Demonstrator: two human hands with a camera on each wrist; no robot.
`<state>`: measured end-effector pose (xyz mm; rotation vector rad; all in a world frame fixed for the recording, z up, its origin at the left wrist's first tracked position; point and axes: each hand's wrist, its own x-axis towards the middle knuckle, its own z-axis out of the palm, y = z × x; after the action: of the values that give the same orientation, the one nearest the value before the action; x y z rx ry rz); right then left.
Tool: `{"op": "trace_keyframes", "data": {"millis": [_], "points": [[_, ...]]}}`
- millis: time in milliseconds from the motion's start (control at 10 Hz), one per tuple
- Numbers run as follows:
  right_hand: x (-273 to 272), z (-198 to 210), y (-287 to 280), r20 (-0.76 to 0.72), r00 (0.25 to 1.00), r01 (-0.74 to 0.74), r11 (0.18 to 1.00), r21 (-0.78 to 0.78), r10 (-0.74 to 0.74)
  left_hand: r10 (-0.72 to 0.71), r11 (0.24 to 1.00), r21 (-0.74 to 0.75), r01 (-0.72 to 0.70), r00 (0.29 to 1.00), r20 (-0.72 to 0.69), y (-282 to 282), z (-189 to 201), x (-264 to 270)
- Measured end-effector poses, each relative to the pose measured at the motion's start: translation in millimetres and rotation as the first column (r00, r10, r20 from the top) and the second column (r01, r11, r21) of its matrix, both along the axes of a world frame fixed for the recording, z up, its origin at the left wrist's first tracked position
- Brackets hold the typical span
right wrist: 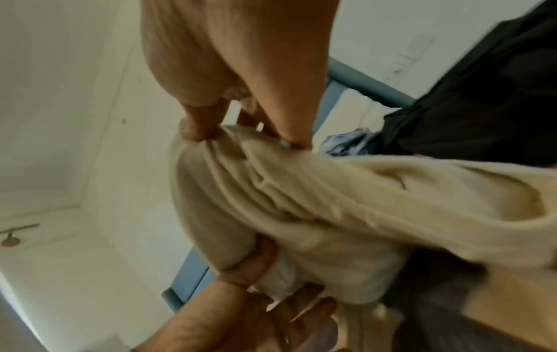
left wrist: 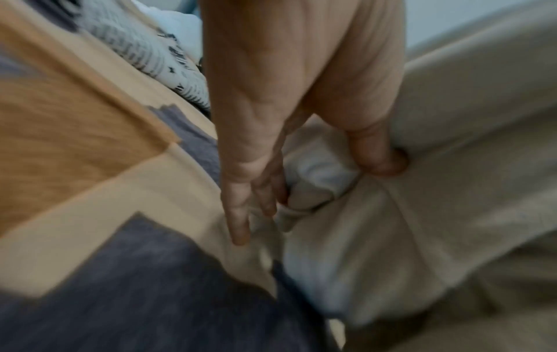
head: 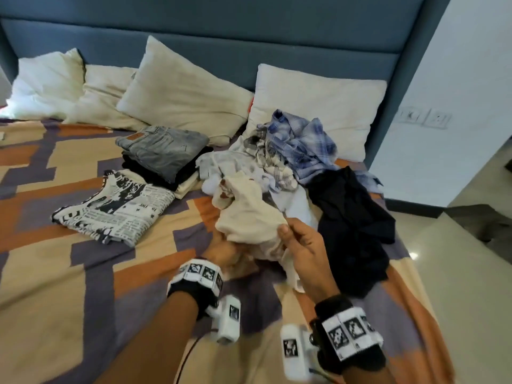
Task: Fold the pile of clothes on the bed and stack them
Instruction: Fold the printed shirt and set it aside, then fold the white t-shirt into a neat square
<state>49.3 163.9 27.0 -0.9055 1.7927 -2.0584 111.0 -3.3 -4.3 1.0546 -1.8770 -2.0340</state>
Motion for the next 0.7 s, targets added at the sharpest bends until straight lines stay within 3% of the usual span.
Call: {"op": "trace_keyframes", "data": {"millis": [100, 200, 300, 400, 500, 600, 700], "points": [[47.6, 22.6, 28.8, 0.223, 0.968, -0.083, 0.987, -0.134, 0.112, 0.097, 0.984, 0.166, -0.072, 0.984, -0.151, 36.4, 32.4, 46.9], [83.1, 38.9, 72.8, 0.39, 0.896, -0.12, 0.963, -0.242, 0.21, 0.139, 0.977, 0.196, -0.08, 0.94, -0.312, 71.4, 45.8, 95.0], [108.6, 36.9, 128.3, 0.508, 0.819, -0.214, 0.964, -0.16, 0.266, 0.199, 0.949, 0.304, -0.08, 0.901, -0.385, 103.7, 47.3, 142.5], [125.1, 19.3, 184.3, 0.494, 0.832, -0.46, 0.813, 0.358, 0.253, 0.158, 0.908, 0.419, -0.027, 0.946, -0.282, 136.4, 39.8, 188.4], [131.1, -1.9, 222.8, 0.281, 0.927, -0.356, 0.349, 0.867, 0.249, 0.203, 0.852, 0.489, -0.188, 0.979, 0.023, 159.3, 25.2, 215.2], [138.5, -1.4, 226.2, 0.253, 0.958, -0.282, 0.3, 0.911, 0.133, 0.327, 0.815, 0.462, -0.35, 0.936, 0.133, 168.3, 15.4, 224.9], [135.8, 12.1, 201.2, 0.064, 0.989, -0.089, 0.197, 0.976, 0.13, 0.301, 0.831, 0.462, -0.31, 0.949, 0.094, 171.9, 32.8, 222.6]]}}
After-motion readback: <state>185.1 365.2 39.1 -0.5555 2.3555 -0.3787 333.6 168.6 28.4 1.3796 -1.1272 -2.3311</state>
